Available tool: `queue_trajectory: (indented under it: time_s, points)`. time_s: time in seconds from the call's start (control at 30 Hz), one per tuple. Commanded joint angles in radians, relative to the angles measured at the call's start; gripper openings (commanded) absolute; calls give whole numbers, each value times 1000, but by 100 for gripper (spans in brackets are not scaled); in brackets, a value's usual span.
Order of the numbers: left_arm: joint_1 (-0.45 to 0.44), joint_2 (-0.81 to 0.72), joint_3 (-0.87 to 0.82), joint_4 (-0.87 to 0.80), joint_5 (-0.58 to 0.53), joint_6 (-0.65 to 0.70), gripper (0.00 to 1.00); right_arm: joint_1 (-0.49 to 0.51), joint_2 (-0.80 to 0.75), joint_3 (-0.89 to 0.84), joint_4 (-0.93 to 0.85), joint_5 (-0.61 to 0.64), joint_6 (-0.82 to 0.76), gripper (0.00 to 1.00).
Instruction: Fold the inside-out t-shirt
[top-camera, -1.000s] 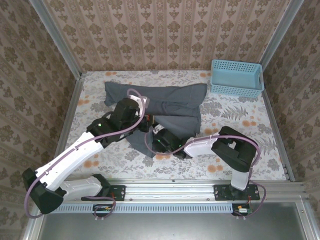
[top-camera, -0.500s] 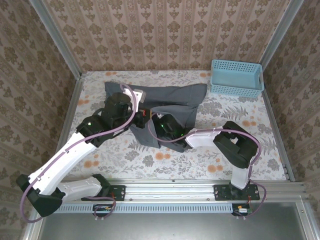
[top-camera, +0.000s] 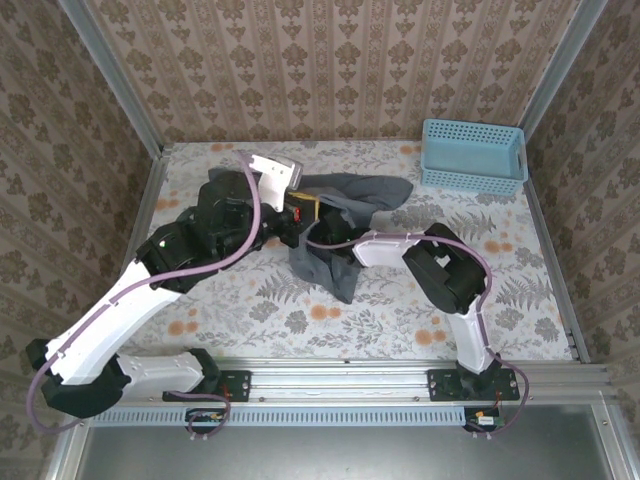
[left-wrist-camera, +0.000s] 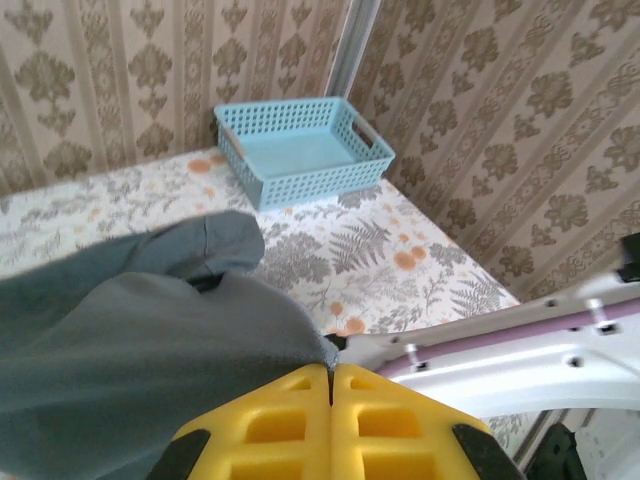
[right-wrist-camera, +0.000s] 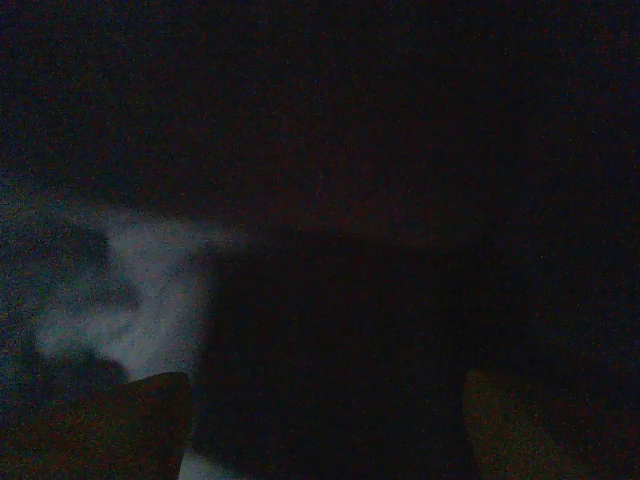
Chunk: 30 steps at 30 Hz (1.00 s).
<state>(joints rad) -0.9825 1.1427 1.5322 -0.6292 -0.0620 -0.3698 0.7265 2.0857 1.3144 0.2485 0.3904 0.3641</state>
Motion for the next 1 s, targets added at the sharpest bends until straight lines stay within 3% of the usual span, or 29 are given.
queue_trajectory:
  time_s: [0.0,0.13,0.4,0.73,0.83,0.97]
  points:
    - [-26,-1,72,16,-91,56,0,-15,45,124,-164,49,92,82]
    - [-46,3,103,37,-126,76,0,-27,95,229,-282,44,137,91]
    - [-49,17,127,66,-155,83,0,-23,279,596,-775,102,238,100]
    - [-57,55,229,48,-212,119,0,-60,645,1259,-1225,66,268,100]
    - [-56,58,238,51,-221,123,0,-72,681,1316,-1242,22,266,97]
    - [-53,68,246,46,-263,124,0,-75,693,1316,-1238,-16,241,84]
